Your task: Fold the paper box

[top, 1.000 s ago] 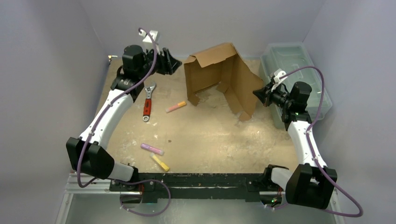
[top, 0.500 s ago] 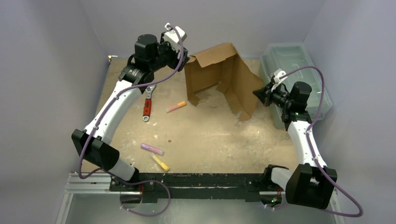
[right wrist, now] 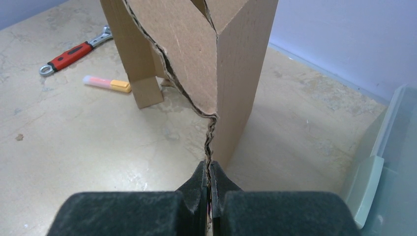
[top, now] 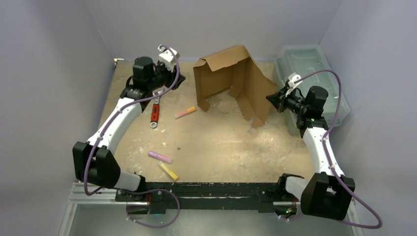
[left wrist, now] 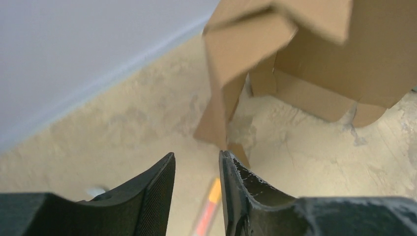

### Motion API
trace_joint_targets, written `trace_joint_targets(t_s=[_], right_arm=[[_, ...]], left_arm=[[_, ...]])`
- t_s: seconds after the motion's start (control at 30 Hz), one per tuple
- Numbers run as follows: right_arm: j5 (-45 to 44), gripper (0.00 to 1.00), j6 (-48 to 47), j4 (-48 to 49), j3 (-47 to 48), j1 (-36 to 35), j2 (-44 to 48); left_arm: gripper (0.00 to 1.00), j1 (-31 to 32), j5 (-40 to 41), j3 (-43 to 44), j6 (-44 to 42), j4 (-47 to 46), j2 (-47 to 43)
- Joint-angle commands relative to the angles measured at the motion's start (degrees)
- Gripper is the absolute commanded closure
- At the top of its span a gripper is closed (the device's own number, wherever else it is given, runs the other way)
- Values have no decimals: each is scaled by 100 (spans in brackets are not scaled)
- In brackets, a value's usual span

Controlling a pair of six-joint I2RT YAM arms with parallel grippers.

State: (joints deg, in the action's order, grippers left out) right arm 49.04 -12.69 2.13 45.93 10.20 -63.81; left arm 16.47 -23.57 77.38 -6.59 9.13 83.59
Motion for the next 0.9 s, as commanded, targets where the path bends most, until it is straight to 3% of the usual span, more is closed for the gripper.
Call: trace_joint_targets(t_s=[0.0,0.2,0.53,0.87], right_arm=[[177,100,-2,5,190,32,-29],[253,100,12,-4,196,28,-46],[418,100,12,-2,179,29,-80],[878,100,-82,-167,274,26,-210]], left_arm=[[65,-223,-140,-1156,1121,-1243,-521],[70,-223,-192,-1430,1765,-2031,91],[71,224,-155,-386,1976,-2549,1376],[62,585,166,-157,1863,-2799,1823]])
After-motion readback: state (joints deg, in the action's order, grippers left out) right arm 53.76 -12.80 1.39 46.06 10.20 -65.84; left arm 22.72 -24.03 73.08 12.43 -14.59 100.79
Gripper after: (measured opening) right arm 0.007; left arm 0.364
